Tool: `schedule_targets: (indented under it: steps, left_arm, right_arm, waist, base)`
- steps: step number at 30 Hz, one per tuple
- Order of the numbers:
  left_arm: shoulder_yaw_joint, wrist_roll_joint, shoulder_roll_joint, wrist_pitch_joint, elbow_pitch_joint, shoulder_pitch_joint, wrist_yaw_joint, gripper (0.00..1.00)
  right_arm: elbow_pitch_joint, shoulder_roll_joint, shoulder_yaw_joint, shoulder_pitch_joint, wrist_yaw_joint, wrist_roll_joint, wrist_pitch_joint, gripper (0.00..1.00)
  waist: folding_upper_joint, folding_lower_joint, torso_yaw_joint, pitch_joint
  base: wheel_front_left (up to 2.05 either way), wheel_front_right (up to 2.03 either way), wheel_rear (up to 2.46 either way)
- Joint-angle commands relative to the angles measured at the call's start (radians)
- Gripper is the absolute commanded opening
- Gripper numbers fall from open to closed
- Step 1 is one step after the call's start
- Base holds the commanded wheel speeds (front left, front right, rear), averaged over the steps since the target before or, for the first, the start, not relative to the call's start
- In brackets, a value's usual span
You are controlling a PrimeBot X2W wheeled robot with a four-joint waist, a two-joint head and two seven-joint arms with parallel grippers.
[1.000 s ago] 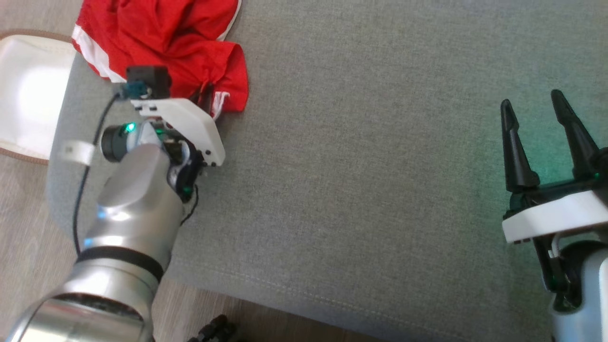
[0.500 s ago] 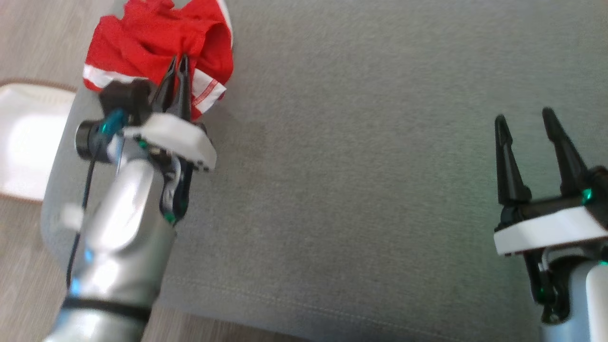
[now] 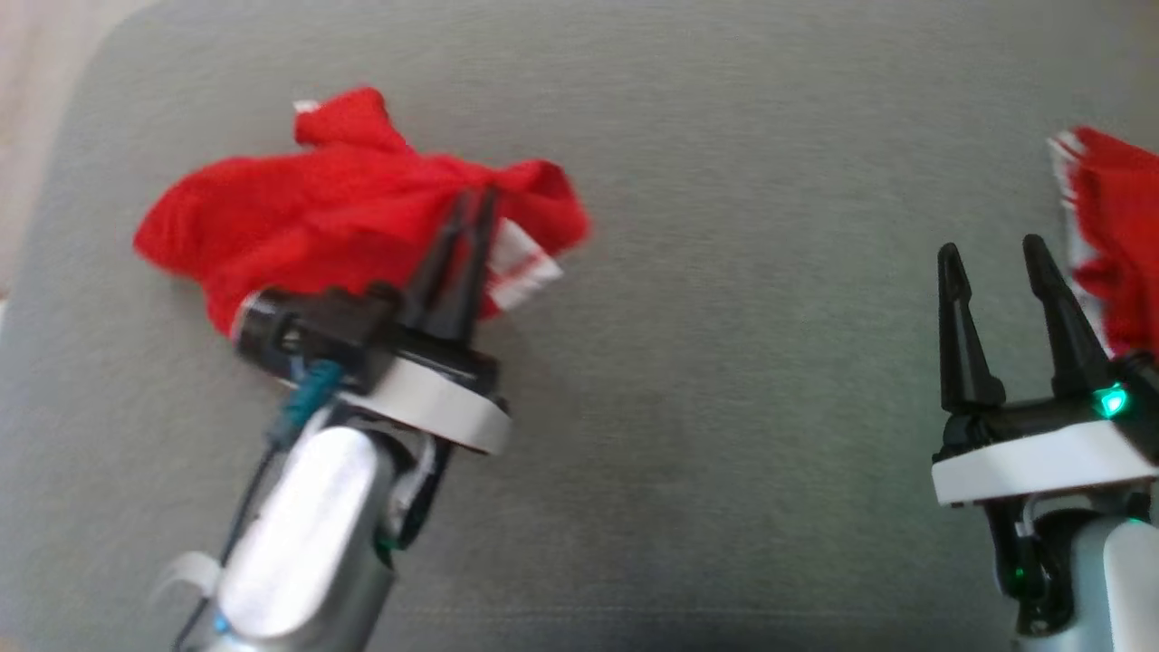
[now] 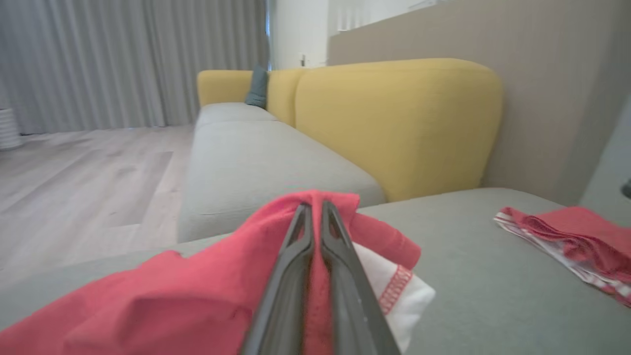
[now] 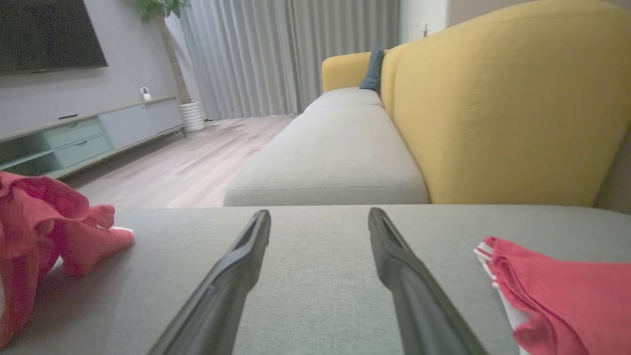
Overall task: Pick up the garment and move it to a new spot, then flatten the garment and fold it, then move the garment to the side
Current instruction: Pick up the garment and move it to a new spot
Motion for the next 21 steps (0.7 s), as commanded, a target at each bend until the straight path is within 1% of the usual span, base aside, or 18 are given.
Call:
schedule_targets:
  steps: [1,6,7,10,13,17,21]
  left_arm:
    - [0.004,0.011,0.001,0.015,-0.047,-0.047,-0.017,0.00]
    - [-0.081,0.024,-0.037,0.042,-0.052,-0.128,-0.064,0.00]
    - [-0.081,0.024,-0.037,0.042,-0.052,-0.128,-0.064,0.00]
    - [-0.128,0.030,-0.055,0.050,-0.046,-0.181,-0.085,0.00]
    - [-0.168,0.029,-0.066,0.062,-0.023,-0.219,-0.095,0.00]
    - [-0.223,0.017,-0.071,0.122,0.051,-0.235,-0.115,0.00]
    - [-0.277,0.001,-0.064,0.220,0.123,-0.234,-0.138,0.00]
  right_arm:
    - [-0.028,-0.003,0.029,-0.009,-0.001,0.017,-0.016,1.00]
    - [-0.013,-0.003,0.034,-0.020,-0.001,0.048,-0.043,1.00]
    - [-0.013,-0.003,0.034,-0.020,-0.001,0.048,-0.043,1.00]
    - [-0.002,-0.003,0.031,-0.024,-0.001,0.065,-0.063,1.00]
    - [0.012,-0.003,0.030,-0.029,-0.001,0.083,-0.082,1.00]
    - [0.034,-0.003,0.037,-0.040,-0.001,0.100,-0.109,1.00]
    - [0.055,-0.003,0.036,-0.048,-0.001,0.103,-0.129,1.00]
  waist:
    - [0.0000,0.0000,-0.086,0.021]
    - [0.0000,0.0000,-0.192,0.074]
    - [0.0000,0.0000,-0.192,0.074]
    - [0.0000,0.0000,-0.246,0.109]
    - [0.0000,0.0000,-0.287,0.146]
    - [0.0000,0.0000,-0.315,0.190]
    - [0.0000,0.0000,-0.310,0.212]
  base:
    - [0.00,0.00,0.00]
    - [0.00,0.00,0.00]
    - [0.00,0.00,0.00]
    - [0.00,0.00,0.00]
    - [0.00,0.00,0.00]
    - [0.00,0.00,0.00]
    - [0.00,0.00,0.00]
